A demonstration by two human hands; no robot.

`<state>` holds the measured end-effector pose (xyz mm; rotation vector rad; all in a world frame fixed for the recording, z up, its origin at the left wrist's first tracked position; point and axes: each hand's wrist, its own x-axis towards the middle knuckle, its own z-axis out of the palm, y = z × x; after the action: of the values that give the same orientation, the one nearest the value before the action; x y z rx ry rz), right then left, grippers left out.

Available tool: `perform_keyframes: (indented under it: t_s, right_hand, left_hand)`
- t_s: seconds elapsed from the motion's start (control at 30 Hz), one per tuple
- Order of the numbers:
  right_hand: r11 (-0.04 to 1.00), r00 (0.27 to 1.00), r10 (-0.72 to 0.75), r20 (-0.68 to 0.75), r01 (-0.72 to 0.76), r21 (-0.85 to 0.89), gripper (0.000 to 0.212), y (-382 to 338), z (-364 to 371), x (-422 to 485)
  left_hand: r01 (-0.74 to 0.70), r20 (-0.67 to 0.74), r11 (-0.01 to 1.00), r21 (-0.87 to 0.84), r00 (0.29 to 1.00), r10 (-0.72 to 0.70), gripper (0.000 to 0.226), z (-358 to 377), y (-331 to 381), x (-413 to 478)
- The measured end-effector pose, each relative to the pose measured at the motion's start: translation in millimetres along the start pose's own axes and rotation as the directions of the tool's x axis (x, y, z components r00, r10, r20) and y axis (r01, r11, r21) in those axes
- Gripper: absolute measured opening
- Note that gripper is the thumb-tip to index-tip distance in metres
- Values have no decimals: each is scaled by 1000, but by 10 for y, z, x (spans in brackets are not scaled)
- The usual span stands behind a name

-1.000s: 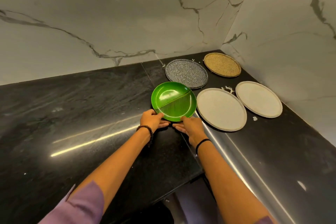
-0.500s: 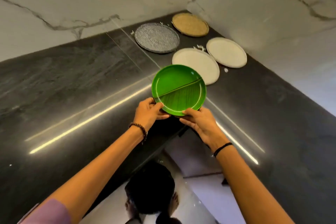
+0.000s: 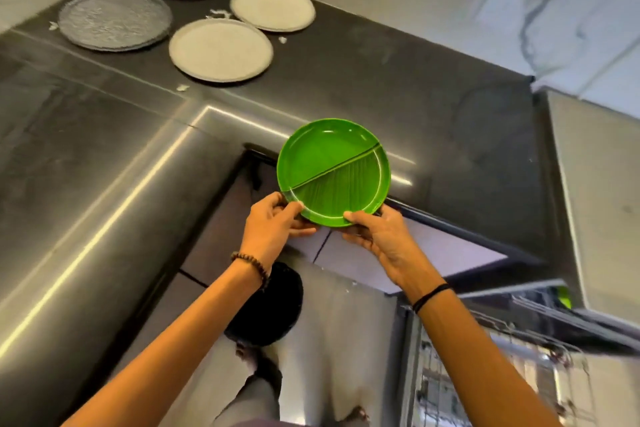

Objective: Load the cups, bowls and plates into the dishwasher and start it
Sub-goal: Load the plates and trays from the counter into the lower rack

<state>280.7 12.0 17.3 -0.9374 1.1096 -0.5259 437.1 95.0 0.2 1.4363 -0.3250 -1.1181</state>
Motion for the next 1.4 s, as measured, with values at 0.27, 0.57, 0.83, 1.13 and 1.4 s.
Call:
perform_keyframes:
  t_s: [0.27, 0.57, 0.83, 1.13, 1.4]
  right_hand:
    - [998, 994, 4, -109, 3, 60, 27, 604, -1336, -989]
    - [979, 947, 105, -305, -44, 201, 31, 1798, -3007, -1755]
    - [890, 816, 292, -499, -40, 455, 31, 3106, -4031, -2028]
    - [933, 547, 294, -784, -344, 110, 17, 4270, -4989, -2021]
    - [508, 642, 100, -761, -690, -515, 29, 4723, -5161, -1750]
  left_hand:
    - [92, 127, 992, 89, 987, -103, 12, 961, -826, -992]
    - [296, 229, 906, 302, 900, -371, 9, 2006, -2191, -1820]
    - [426, 219, 690, 586, 736, -640, 6, 2664, -3672, -1948]
    - [276, 159, 337, 900, 512, -844, 14, 3172, -4979, -1751]
    - [104, 133, 197, 975, 439, -889, 21, 3182, -5535, -1347]
